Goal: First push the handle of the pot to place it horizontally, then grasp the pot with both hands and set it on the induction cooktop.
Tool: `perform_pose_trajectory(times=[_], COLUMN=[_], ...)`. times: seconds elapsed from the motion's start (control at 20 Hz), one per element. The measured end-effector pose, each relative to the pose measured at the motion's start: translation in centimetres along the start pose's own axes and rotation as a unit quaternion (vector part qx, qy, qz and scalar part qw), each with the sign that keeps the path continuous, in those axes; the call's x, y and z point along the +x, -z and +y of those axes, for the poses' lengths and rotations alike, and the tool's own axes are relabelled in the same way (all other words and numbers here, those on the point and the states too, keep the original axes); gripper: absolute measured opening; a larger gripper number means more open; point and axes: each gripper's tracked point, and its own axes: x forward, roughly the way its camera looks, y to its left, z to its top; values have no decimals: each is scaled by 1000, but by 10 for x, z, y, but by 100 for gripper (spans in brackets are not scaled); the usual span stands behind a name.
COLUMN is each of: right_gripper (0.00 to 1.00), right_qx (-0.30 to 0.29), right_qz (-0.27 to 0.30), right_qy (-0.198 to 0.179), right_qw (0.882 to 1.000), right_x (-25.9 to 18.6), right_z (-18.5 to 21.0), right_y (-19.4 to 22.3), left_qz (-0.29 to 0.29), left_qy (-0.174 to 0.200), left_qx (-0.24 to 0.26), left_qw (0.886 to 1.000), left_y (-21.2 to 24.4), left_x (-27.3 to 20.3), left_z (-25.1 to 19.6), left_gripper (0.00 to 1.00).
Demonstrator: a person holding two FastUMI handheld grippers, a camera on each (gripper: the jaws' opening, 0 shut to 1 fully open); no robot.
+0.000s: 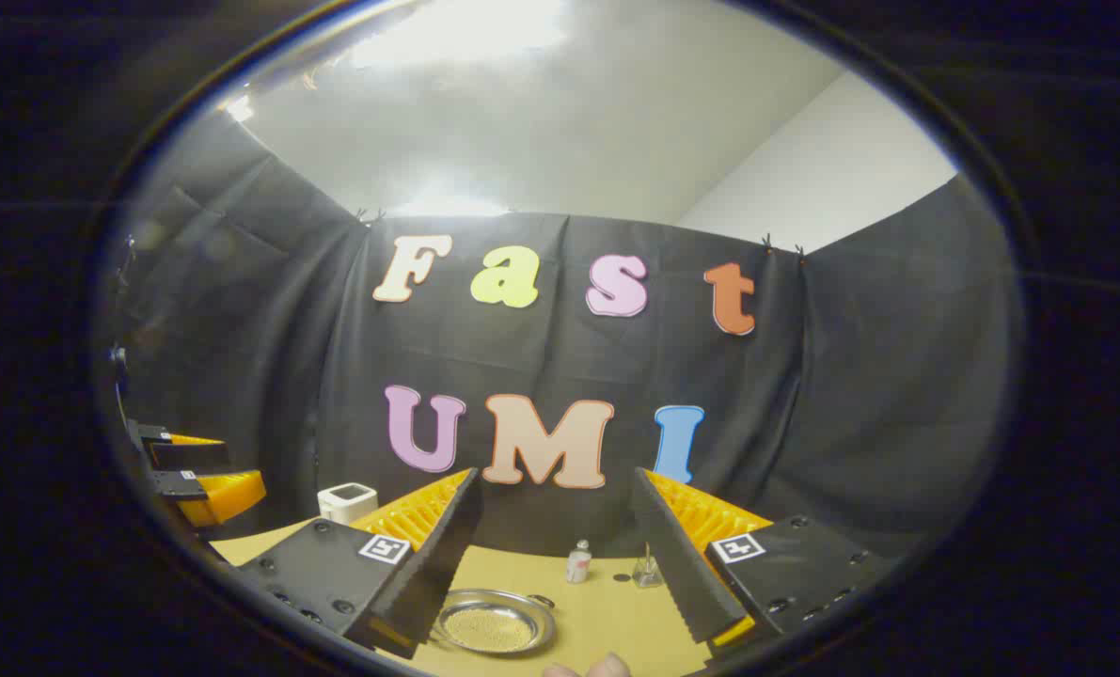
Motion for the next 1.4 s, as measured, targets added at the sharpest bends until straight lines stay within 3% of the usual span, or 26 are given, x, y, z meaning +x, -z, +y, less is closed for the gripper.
perform_pose_trajectory(times=[0.2,0.35,0.4,0.5,0.55,0.6,1.05,1.2,1.25,1.3,1.4], right_gripper=[99,100,99,99,99,99,99,99,99,95,68], right_qx=[5,-1,-5,-9,-9,-8,13,-4,-8,-11,-12], right_qz=[23,30,31,32,31,30,35,41,46,52,56], right_qy=[-6,-9,-9,-4,-3,-1,20,15,12,12,7], right_qw=[1000,999,999,999,999,1000,999,999,999,999,998], right_x=[0,-1,-1,-6,-7,-6,8,20,24,30,48], right_z=[5,5,4,-1,-2,-3,5,8,8,6,2], right_y=[15,19,19,18,17,15,31,42,46,52,60], left_qz=[-1,2,0,-2,-6,-7,-5,8,9,12,16], left_qy=[-3,-3,-2,2,5,8,19,18,16,10,3], left_qx=[3,5,2,1,1,-1,3,-8,-15,-23,-32], left_qw=[1000,1000,1000,1000,1000,1000,1000,1000,1000,1000,999], left_y=[-3,-1,-2,-6,-8,-10,-4,8,9,12,17], left_x=[-3,-5,-5,-4,-3,-2,8,19,25,31,44], left_z=[5,6,3,0,-2,-3,7,10,10,11,12], left_gripper=[93,89,93,89,93,89,89,89,94,94,93])
